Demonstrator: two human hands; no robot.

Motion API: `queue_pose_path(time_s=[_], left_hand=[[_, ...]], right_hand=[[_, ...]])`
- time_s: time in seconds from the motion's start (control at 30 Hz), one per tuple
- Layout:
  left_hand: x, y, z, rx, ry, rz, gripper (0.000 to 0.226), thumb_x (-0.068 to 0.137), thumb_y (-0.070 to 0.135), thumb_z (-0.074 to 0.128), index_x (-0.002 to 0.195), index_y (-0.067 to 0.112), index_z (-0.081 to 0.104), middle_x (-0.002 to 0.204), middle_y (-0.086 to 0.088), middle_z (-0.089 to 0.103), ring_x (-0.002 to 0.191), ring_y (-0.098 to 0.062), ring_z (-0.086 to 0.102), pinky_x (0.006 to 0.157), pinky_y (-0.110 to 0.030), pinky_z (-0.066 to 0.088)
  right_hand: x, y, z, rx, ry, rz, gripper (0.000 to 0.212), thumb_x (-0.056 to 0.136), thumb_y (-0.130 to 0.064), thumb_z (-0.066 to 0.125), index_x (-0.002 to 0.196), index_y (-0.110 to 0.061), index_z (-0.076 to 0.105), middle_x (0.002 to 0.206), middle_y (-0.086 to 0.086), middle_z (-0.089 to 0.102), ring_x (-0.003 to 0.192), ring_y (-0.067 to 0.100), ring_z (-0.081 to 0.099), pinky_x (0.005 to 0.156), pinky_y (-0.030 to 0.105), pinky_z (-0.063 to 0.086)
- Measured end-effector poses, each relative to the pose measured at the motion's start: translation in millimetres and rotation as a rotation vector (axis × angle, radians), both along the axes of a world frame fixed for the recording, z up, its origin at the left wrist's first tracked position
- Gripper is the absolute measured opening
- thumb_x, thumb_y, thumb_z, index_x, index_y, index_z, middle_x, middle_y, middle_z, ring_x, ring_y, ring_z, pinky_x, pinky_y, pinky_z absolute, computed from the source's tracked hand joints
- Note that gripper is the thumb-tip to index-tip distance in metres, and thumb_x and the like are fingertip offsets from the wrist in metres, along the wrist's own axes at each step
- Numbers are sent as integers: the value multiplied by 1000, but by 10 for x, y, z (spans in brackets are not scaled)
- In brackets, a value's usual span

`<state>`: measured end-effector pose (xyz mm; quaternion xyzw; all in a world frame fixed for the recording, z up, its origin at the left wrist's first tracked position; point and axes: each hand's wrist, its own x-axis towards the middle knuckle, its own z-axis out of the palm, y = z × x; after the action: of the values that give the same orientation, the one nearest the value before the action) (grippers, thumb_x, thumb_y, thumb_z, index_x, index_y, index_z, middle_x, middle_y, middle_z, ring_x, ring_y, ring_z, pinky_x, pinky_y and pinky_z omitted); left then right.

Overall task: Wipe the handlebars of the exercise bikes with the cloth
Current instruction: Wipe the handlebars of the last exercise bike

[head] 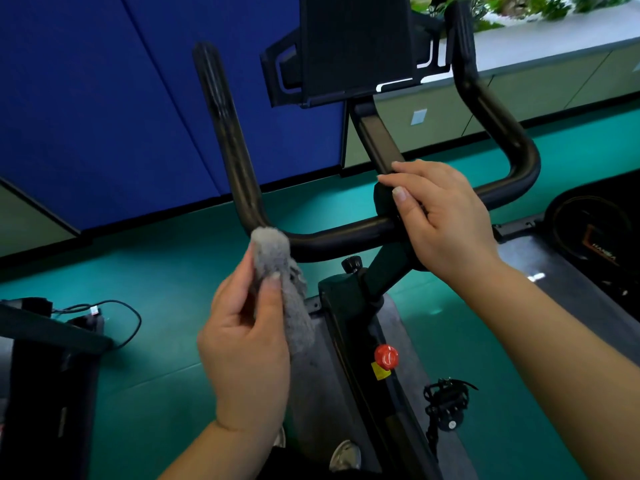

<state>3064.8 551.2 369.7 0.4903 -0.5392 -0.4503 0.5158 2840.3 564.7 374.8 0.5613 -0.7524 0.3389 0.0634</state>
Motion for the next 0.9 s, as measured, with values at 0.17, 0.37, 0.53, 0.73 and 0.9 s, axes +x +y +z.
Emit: queue_pose_path(time_s=[0.17,0.37,0.53,0.73,0.9], left_hand=[[-127,-313,-53,-870,-585,-200,29,92,11,62,120,8,65,112,-7,65,99,-22,59,95,-32,45],[-394,-425,-262,-954,-720,-330,33,88,8,66,120,16,67,119,-9,63,109,-25,58,108,-52,31],[-768,-348,-190,-1030,-800,-499,29,92,15,59,121,17,65,124,-12,60,112,-30,57,102,-44,39],[-246,-531,-268,-1131,-838,-512,27,101,13,46,114,14,69,125,-14,61,122,-31,53,109,-43,36],[-48,-547,-302,-879,-753,-387,31,103,18,38,123,11,61,128,-21,55,127,-38,46,113,-52,27]], right_hand=[[-40,23,-10,-31,-74,32,34,98,-22,41,124,-17,63,130,-4,61,128,16,48,108,25,32],[-71,32,-38,-67,-158,26,35,97,-17,41,125,-15,61,127,-3,62,125,14,49,103,17,30],[-84,28,-15,-47,-212,18,36,96,-16,39,125,-16,61,121,0,63,117,14,53,97,22,37],[-85,33,3,-15,-204,33,34,98,-15,40,125,-16,60,121,-1,62,116,13,52,99,23,37],[-65,35,14,-13,-231,18,33,98,-14,41,125,-18,60,120,-5,62,115,9,50,95,20,36]])
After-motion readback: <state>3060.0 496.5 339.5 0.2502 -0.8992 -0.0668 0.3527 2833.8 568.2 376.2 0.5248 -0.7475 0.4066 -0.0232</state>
